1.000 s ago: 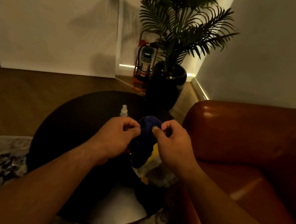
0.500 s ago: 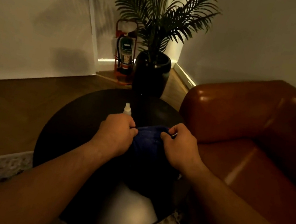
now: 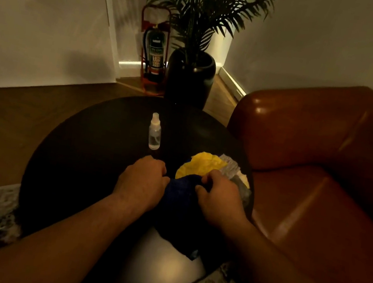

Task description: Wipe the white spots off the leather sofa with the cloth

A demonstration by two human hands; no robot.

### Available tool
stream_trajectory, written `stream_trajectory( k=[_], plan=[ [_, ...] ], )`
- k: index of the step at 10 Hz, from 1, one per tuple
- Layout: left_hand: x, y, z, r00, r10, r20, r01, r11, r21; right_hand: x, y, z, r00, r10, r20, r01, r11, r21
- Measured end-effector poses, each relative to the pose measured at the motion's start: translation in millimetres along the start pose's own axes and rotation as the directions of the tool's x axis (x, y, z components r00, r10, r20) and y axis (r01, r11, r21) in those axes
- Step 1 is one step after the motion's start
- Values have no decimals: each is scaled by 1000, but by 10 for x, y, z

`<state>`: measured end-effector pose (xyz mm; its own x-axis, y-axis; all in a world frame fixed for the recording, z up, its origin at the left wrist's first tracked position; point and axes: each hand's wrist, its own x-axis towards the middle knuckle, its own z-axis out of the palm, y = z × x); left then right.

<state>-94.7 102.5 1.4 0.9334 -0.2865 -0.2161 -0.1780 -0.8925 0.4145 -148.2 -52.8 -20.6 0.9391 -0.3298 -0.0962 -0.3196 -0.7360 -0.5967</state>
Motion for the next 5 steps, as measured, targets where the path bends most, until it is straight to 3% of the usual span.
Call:
stream_trajectory(
  k=[2, 5],
  plan=[
    [-12, 143, 154, 978, 201, -53, -200, 980, 23, 32, 124, -77, 990, -122, -65, 111, 983, -147],
    [-18, 289, -45, 961, 263, -84, -261, 965, 25, 26, 6, -269, 977, -202, -68, 188, 967, -171]
  ],
)
